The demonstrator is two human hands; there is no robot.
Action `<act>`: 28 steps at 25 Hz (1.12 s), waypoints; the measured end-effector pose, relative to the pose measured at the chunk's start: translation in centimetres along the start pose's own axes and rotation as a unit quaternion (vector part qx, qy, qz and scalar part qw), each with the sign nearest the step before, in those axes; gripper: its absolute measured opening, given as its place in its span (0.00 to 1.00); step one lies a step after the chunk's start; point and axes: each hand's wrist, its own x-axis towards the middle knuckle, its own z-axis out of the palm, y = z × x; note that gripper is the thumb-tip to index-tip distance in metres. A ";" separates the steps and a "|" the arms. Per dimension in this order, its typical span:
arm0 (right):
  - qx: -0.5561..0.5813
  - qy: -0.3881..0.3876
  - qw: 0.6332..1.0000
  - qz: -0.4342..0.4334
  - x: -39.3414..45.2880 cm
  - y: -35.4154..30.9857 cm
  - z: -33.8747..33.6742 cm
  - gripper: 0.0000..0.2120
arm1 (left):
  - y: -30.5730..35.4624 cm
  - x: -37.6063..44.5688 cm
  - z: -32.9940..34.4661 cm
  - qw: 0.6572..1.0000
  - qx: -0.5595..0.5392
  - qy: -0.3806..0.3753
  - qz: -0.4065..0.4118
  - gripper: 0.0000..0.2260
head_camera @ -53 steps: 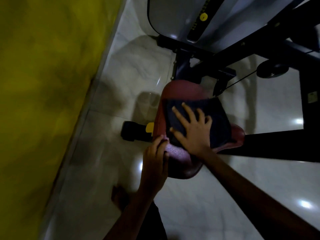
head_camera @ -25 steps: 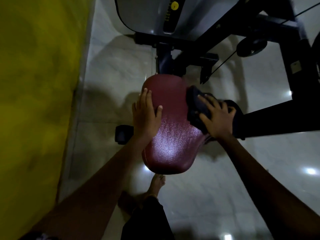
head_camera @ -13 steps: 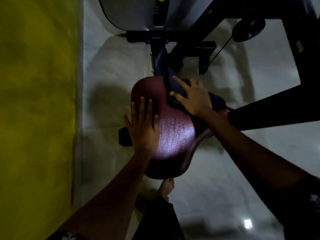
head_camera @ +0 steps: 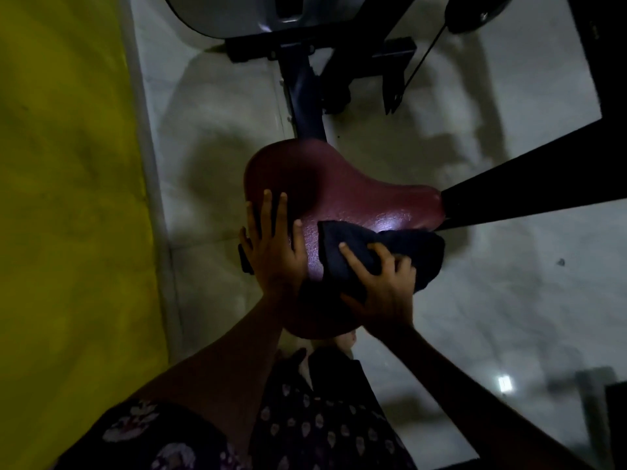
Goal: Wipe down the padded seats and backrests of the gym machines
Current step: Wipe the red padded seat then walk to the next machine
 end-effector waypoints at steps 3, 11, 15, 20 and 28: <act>0.043 0.037 0.997 0.058 2.4 2.7 -0.4 0.31 | 0.4 -0.1 -0.4 1.000 -0.007 0.003 -0.003 0.20; 0.084 0.022 0.945 0.316 2.5 -4.5 -0.3 0.28 | 0.8 0.6 -1.1 0.999 0.005 -0.050 0.000 0.20; 0.115 -0.028 0.930 0.348 0.9 -6.7 -1.1 0.25 | 0.7 1.6 -1.9 0.991 0.018 -0.129 0.012 0.20; 0.135 -0.189 0.893 0.385 -1.0 -9.1 -3.1 0.28 | 0.9 3.7 -5.6 0.929 0.101 -0.354 0.033 0.25; 0.275 -0.335 0.823 0.367 -2.9 -7.9 -9.4 0.28 | 1.1 2.8 -11.6 0.841 0.150 -0.485 0.189 0.21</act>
